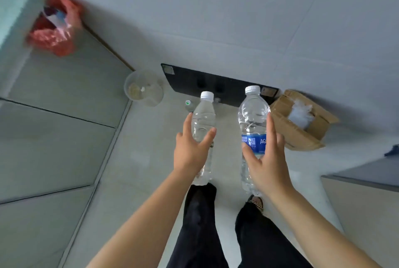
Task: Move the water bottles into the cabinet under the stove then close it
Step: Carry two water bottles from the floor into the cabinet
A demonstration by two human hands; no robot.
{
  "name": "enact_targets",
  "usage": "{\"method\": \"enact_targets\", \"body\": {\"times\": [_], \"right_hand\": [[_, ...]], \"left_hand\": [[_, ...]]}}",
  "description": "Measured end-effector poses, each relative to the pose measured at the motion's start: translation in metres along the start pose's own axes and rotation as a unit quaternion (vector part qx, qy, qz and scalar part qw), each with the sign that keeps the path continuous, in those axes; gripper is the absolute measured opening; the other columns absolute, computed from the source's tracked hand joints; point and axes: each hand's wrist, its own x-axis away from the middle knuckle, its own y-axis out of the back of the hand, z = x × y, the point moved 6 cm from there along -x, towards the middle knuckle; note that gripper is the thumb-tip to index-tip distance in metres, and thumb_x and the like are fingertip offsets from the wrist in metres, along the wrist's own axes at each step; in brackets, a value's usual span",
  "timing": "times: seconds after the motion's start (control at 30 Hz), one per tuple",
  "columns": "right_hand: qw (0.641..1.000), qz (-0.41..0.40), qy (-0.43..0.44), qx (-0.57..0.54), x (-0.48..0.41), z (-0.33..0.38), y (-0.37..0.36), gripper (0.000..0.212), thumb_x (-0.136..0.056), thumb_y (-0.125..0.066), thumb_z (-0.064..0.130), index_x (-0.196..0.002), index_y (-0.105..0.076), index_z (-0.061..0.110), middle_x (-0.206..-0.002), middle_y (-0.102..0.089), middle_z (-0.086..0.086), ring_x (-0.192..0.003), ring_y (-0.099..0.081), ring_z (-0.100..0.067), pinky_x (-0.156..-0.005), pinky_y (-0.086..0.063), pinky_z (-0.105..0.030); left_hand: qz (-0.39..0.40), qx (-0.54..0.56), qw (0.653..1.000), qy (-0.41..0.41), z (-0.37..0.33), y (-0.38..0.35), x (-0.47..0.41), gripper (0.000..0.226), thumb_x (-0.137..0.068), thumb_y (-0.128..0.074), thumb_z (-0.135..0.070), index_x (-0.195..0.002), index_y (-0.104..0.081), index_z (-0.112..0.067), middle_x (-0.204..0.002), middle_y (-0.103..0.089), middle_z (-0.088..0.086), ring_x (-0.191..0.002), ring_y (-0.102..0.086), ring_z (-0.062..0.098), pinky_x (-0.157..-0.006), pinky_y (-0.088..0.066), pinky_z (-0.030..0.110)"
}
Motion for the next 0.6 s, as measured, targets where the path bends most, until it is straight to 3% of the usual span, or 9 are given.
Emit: {"method": "enact_targets", "body": {"times": [0.07, 0.17, 0.33, 0.43, 0.53, 0.6], "right_hand": [[0.999, 0.019, 0.033, 0.011, 0.02, 0.032, 0.015, 0.081, -0.089, -0.058, 0.022, -0.147, -0.003, 0.034, -0.118, -0.032, 0.0, -0.085, -0.05, 0.007, -0.063, -0.04, 0.004], [0.995, 0.051, 0.076, 0.037, 0.043, 0.07, 0.021, 0.08, -0.09, -0.057, 0.021, -0.148, -0.004, 0.031, -0.117, -0.03, 0.001, -0.085, -0.044, 0.02, -0.062, -0.033, 0.008], [0.982, 0.128, 0.124, 0.069, 0.072, 0.11, -0.016, 0.079, -0.09, -0.056, 0.023, -0.146, -0.001, 0.035, -0.13, -0.032, -0.009, -0.1, -0.054, -0.009, -0.062, -0.045, -0.002], [0.966, 0.183, 0.16, 0.089, 0.087, 0.137, -0.06, 0.079, -0.09, -0.056, 0.021, -0.146, -0.001, 0.037, -0.122, -0.031, -0.004, -0.096, -0.055, -0.009, -0.061, -0.047, -0.006], [0.942, 0.235, 0.201, 0.129, 0.106, 0.168, -0.119, 0.08, -0.09, -0.056, 0.022, -0.146, 0.0, 0.036, -0.115, -0.028, 0.002, -0.091, -0.054, -0.011, -0.055, -0.042, -0.007], [0.922, 0.271, 0.233, 0.151, 0.125, 0.19, -0.164, 0.081, -0.089, -0.057, 0.022, -0.146, 0.0, 0.037, -0.113, -0.028, 0.002, -0.083, -0.052, -0.01, -0.058, -0.037, -0.009]], "left_hand": [[-0.032, 0.025, 0.999, -0.001, -0.013, 0.027, 0.031, 0.074, -0.08, -0.055, -0.062, -0.141, -0.016, -0.046, -0.126, -0.046, 0.002, -0.093, -0.046, 0.012, -0.085, -0.044, 0.033], [-0.089, 0.03, 0.995, -0.011, -0.013, 0.066, 0.071, 0.073, -0.08, -0.054, -0.062, -0.141, -0.017, -0.045, -0.116, -0.043, -0.003, -0.09, -0.045, 0.011, -0.079, -0.039, 0.029], [-0.179, 0.05, 0.982, 0.043, 0.031, 0.129, 0.121, 0.072, -0.081, -0.053, -0.062, -0.141, -0.017, -0.045, -0.107, -0.041, -0.004, -0.087, -0.051, 0.018, -0.075, -0.037, 0.03], [-0.226, 0.065, 0.967, 0.095, 0.073, 0.169, 0.144, 0.072, -0.081, -0.053, -0.062, -0.142, -0.017, -0.045, -0.106, -0.042, -0.004, -0.085, -0.051, 0.019, -0.073, -0.037, 0.03], [-0.263, 0.075, 0.951, 0.143, 0.123, 0.211, 0.167, 0.073, -0.081, -0.053, -0.062, -0.142, -0.016, -0.046, -0.106, -0.043, -0.003, -0.082, -0.049, 0.019, -0.072, -0.037, 0.03], [-0.289, 0.086, 0.937, 0.176, 0.159, 0.24, 0.185, 0.073, -0.081, -0.053, -0.062, -0.142, -0.016, -0.045, -0.106, -0.042, -0.003, -0.081, -0.048, 0.019, -0.072, -0.037, 0.03]]}}
